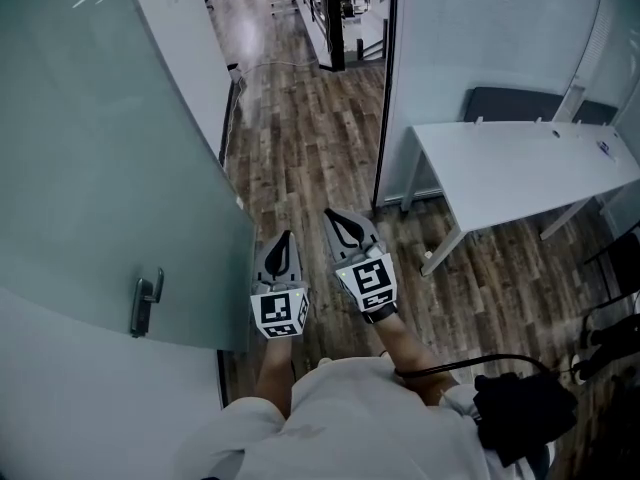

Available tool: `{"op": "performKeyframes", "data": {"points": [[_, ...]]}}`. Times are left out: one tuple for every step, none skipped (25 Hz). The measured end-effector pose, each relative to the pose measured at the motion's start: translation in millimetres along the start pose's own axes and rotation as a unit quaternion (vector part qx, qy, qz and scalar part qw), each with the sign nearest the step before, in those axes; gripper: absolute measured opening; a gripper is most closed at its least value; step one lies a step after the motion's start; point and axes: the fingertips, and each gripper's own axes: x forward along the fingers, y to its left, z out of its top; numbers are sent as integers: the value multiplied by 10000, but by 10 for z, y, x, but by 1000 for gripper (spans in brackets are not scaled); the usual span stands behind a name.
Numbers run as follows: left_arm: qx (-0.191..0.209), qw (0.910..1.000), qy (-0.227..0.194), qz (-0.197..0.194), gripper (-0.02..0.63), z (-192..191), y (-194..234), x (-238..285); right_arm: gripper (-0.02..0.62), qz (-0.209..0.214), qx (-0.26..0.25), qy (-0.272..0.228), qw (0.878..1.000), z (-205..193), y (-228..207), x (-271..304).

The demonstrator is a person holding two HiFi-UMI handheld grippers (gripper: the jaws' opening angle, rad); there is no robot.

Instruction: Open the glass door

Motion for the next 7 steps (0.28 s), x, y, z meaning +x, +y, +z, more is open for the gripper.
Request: {"op": "performKeyframes", "data": {"points": [[-23,10000,-23,-15,3,9,-37,7,2,8,0,1,10000,-8,-23,-12],[-25,10000,-48,-24,3,11,-55,-6,2,12,3,1,10000,-20,-22,-23],[-17,10000,-72,-25,3,6,-56,-31,2,13,2,2,10000,-41,-4,-31],[-11,10000,-90,-18,3,-3,-50,-54,2,13,-6,5,10000,-64,18,-36],[-10,9999,-101,-4,3,-11,-46,-65,2,15,-20,5,10000,-83,33,-39],[-12,9999,-105,15,3,-17,-43,-66,2,18,-34,4,10000,-100,44,-42],[-15,9999,-108,37,3,-23,-43,-61,2,21,-49,3,10000,-117,53,-43]]}}
